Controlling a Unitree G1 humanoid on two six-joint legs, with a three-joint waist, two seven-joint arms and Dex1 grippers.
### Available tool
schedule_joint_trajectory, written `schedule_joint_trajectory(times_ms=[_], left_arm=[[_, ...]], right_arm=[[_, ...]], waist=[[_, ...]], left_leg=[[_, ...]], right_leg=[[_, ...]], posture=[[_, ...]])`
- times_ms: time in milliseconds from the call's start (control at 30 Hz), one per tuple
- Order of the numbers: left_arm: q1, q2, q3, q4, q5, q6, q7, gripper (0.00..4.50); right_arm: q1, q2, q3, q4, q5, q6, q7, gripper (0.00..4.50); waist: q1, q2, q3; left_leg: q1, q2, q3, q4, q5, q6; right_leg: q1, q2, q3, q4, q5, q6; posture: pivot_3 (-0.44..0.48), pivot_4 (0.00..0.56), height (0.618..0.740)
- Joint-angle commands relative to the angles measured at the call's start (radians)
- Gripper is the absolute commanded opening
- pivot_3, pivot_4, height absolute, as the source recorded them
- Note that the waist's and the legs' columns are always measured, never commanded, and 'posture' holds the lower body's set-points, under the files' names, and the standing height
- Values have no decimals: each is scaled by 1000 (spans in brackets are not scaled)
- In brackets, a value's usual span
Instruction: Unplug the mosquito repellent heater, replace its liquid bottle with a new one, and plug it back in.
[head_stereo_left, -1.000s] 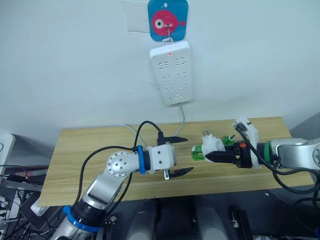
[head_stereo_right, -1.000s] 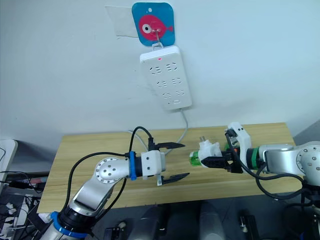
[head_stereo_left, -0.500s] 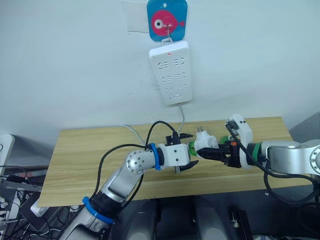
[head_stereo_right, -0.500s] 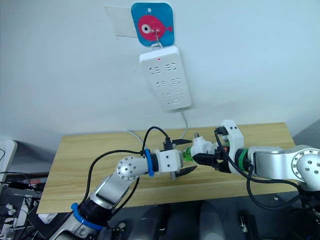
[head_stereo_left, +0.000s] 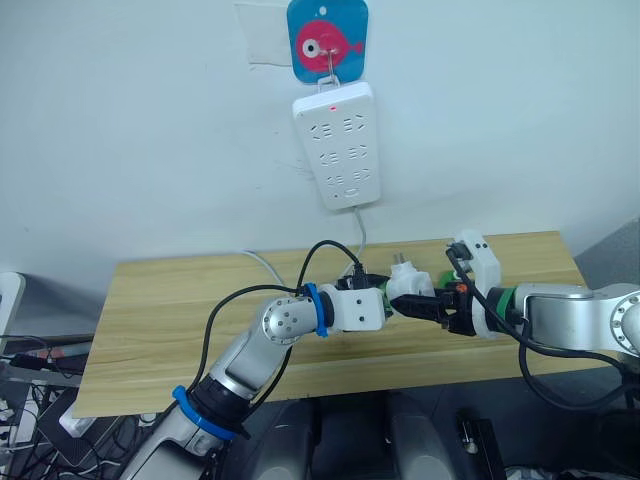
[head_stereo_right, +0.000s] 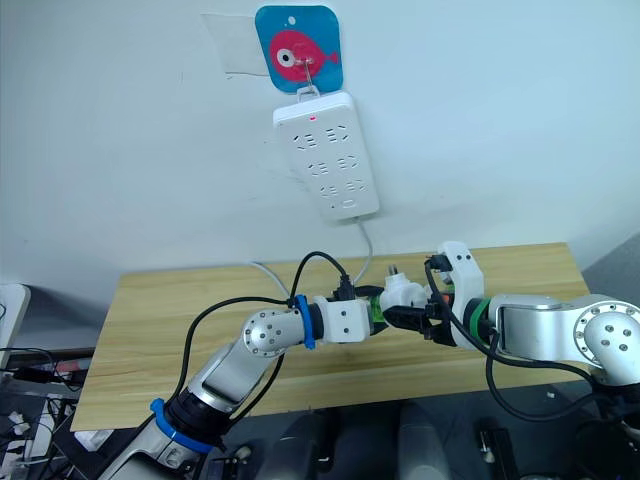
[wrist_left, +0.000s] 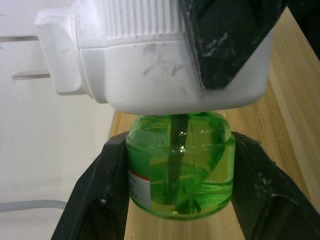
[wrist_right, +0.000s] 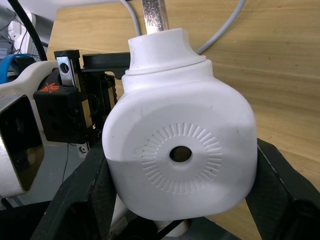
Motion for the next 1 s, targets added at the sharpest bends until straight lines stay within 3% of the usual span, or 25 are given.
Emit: schedule_joint_trajectory(times_ms=[33, 133, 267, 300, 433, 600, 833, 1000], left_arm=[[-3, -9, -5, -12, 1, -14, 6, 2242], [6, -7, 3, -14, -19, -21, -1, 2242], [22, -20, 34, -6, -77, -2, -6, 2242], [26, -26, 46, 3, -98, -3, -3, 2242], [49, -54, 98, 42, -206, -6, -14, 2242], [64, -131, 178, 51, -440, 45, -89, 2242], [81, -167, 208, 7, -586, 141, -129, 2242], [82, -154, 209, -30, -650, 205, -163, 2242]], right_arm=[[6, -2, -15, -55, 25, -33, 1, 3062], [10, 6, -21, -68, 25, -50, -4, 3062], [33, -18, -64, -139, 16, -81, -7, 4360], [48, -29, -79, -166, 12, -89, -7, 4454], [124, -52, -134, -301, -141, -102, 66, 4454], [288, 47, -197, -421, -308, -227, 57, 4454], [335, 228, -128, -501, -630, -323, 77, 4454], [321, 320, -87, -493, -766, -338, 98, 4454]], waist=[[0, 0, 0], [0, 0, 0], [-1, 0, 0], [0, 0, 0], [-2, 0, -1], [-3, 0, -2], [-11, 0, -4], [-20, 0, -5]], left_leg=[[0, 0, 0, 0, 0, 0], [0, 0, 0, 0, 0, 0], [0, 0, 0, 0, 0, 0], [0, 0, 0, 0, 0, 0], [0, 0, 0, 1, 0, 0], [-1, 0, -1, 4, 0, 0], [0, 0, 0, 12, -1, 2], [-1, 0, 0, 11, -1, 2]], right_leg=[[0, 0, 0, 0, 0, 0], [0, 0, 0, 0, 0, 0], [0, 0, 0, 0, 0, 0], [0, 0, 0, 0, 0, 0], [0, 0, 0, 0, 0, 0], [0, 1, -1, 1, 0, 0], [3, 2, 1, 2, 1, 2], [2, 3, 1, 2, 1, 2]], posture=[[-151, 260, 740], [-153, 260, 740], [-158, 259, 740], [-158, 259, 740], [-185, 260, 740], [-212, 262, 740], [-244, 253, 740], [-248, 245, 740]])
